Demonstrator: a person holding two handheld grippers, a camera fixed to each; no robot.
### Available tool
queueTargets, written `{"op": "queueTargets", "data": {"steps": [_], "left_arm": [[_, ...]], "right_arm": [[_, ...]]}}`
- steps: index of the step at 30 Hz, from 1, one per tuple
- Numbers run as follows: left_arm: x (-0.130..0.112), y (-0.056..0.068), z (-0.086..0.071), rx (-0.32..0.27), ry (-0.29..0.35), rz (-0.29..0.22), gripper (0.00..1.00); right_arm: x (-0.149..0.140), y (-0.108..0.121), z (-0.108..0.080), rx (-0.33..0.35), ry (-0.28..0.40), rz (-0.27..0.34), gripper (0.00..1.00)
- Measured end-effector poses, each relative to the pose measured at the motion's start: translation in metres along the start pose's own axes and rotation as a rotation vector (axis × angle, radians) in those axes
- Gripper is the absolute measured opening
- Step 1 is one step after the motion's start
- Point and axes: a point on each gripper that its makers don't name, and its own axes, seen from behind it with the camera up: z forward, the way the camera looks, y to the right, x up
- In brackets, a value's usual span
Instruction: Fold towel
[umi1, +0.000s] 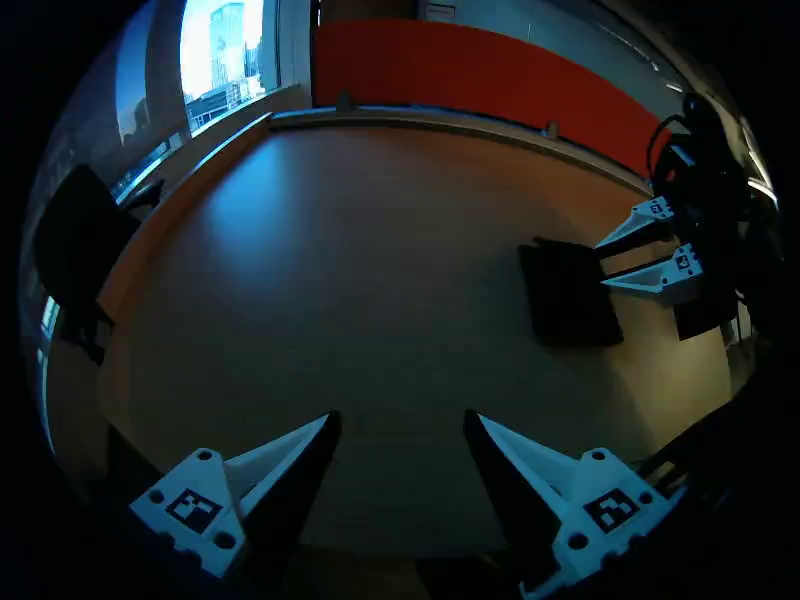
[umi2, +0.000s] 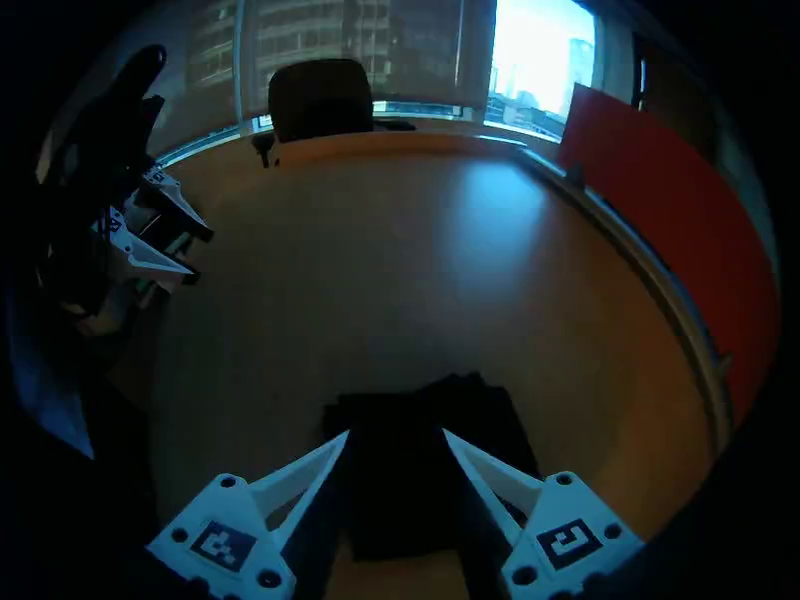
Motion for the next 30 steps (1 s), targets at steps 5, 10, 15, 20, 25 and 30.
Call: {"op": "queueTargets", "data": {"steps": [5,10,15,20,25,30], "left_arm": [[0.002,0.001,-0.001,-0.001,0.006,0.004,0.91],[0.003,0.002,-0.001,-0.002,0.009,0.009,0.91],[0.003,0.002,-0.002,-0.004,0.011,0.015,0.91],[0.004,0.002,-0.002,-0.005,0.012,0.023,0.91],[0.004,0.001,-0.001,-0.006,0.012,0.030,0.91],[0.004,0.001,-0.002,-0.006,0.011,0.035,0.91]], "right_arm": [[-0.010,-0.001,-0.005,-0.009,-0.012,0.014,0.61],[-0.028,-0.004,-0.010,-0.031,-0.028,0.043,0.67],[-0.047,-0.008,-0.016,-0.052,-0.045,0.074,0.67],[-0.065,-0.012,-0.022,-0.068,-0.062,0.102,0.67],[-0.079,-0.014,-0.026,-0.083,-0.077,0.128,0.67],[-0.094,-0.019,-0.026,-0.092,-0.094,0.154,0.67]]}}
